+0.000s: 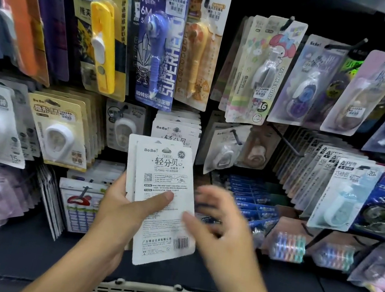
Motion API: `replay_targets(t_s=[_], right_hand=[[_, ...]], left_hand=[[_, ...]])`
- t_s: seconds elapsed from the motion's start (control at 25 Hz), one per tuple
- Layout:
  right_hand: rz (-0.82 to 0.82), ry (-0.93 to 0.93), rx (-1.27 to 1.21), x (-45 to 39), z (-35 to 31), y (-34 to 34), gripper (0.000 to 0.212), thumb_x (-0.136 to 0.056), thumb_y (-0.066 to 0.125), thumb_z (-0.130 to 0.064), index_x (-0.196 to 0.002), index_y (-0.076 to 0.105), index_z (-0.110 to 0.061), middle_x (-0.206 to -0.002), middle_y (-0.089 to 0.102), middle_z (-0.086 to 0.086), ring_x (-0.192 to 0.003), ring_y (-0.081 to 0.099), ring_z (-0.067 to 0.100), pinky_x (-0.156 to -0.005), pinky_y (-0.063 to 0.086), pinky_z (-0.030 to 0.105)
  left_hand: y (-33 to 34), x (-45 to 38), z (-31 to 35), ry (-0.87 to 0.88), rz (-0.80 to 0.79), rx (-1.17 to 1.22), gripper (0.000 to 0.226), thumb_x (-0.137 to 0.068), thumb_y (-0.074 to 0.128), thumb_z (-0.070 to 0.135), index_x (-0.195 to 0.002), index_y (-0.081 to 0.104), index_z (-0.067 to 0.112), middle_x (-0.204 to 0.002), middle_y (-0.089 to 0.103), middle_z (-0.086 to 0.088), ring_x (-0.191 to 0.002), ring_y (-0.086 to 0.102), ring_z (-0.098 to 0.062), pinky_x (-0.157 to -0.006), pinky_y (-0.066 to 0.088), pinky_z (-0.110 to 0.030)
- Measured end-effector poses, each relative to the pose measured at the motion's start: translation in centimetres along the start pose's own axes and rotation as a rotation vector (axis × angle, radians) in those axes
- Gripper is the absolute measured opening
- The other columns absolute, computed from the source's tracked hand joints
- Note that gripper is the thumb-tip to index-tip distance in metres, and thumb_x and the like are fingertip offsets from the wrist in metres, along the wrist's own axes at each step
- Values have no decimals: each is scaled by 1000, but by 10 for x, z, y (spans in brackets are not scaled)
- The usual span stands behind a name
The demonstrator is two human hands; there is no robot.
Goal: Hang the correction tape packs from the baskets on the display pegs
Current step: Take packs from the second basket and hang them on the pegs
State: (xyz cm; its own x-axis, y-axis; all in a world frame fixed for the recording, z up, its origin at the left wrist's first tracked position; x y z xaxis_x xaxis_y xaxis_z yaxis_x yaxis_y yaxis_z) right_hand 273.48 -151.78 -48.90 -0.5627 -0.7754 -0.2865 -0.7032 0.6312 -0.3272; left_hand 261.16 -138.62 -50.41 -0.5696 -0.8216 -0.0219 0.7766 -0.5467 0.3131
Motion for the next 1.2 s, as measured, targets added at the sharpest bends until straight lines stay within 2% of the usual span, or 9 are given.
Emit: replay_targets(t_s=[0.12,0.24,0.44,0.64,0.8,0.92,1.0,1.08,1.2], right_hand=[[-169,-73,287,8,-2,36,87,-70,70,-67,-146,37,-42,-143,39,-29,-130,46,0,-104,45,30],[-128,-18,-120,0,0,26,45,-87,71,-36,-130,61,-44,-123,69,-16,-110,66,4,-92,55,27],[223,152,-551,-26,14,-29,17,-91,68,-12,-105,74,-19,-100,79,7,-87,77,26,-70,64,37],[524,82,-416,-29,23,-54,25,-91,75,-24,-103,56,-36,-85,79,1,-75,76,17,-58,57,32],[677,37,-255,-25,29,-58,9,-87,75,-39,-83,67,-35,-76,72,-7,-71,66,12,-60,49,25],[495,165,-126,-32,32,-54,6,-94,66,-43,-92,72,-44,-109,71,-13,-98,67,17,-71,50,27],[312,271,-1,-30,27,-44,36,-95,60,-51,-131,56,-47,-156,38,-14,-131,47,8,-94,43,26],[182,148,81,-23,15,-32,63,-87,61,-63,-145,39,-49,-161,21,-26,-142,32,0,-111,34,34],[-293,41,-254,-9,1,10,78,-75,79,-55,-142,40,-59,-147,49,-25,-134,50,2,-111,45,42]], left_hand=[[13,5,-3,-22,-78,-16,57,-56,92,53,-108,74,34,-111,78,2,-101,76,-18,-77,60,-29],[18,9,0,20,-165,-95,70,-56,87,68,-116,70,38,-116,77,3,-106,73,-15,-79,59,-23],[6,4,9,102,-122,-96,59,-62,85,35,-119,69,40,-118,75,5,-108,72,-17,-86,58,-36],[5,4,15,122,-51,-49,72,-57,85,44,-125,66,30,-117,76,2,-110,71,-19,-91,55,-43],[3,4,17,144,-31,-49,69,-58,84,46,-123,67,30,-114,76,2,-108,72,-18,-87,57,-39],[2,5,17,157,-32,-78,68,-59,84,48,-122,66,33,-114,76,4,-107,72,-17,-86,57,-36],[1,4,16,172,-5,-121,67,-58,84,53,-120,65,40,-113,76,8,-105,72,-15,-86,57,-37],[3,3,16,217,52,-256,65,-55,83,61,-117,62,50,-114,74,12,-101,71,-12,-85,58,-38],[16,4,10,279,47,-479,71,-55,75,77,-121,55,59,-121,66,19,-104,68,-10,-90,58,-43]])
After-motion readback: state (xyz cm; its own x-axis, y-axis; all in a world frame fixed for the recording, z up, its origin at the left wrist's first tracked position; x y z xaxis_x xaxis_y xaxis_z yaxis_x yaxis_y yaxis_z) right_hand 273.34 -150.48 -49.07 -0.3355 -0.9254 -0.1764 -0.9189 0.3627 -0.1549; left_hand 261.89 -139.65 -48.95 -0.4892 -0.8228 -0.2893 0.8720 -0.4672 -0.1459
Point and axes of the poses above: each hand's wrist, its own x-axis away from the middle knuckle, its own y-axis out of the palm, z = x × y, the point moved 3 cm from there along -x, towards the middle knuckle
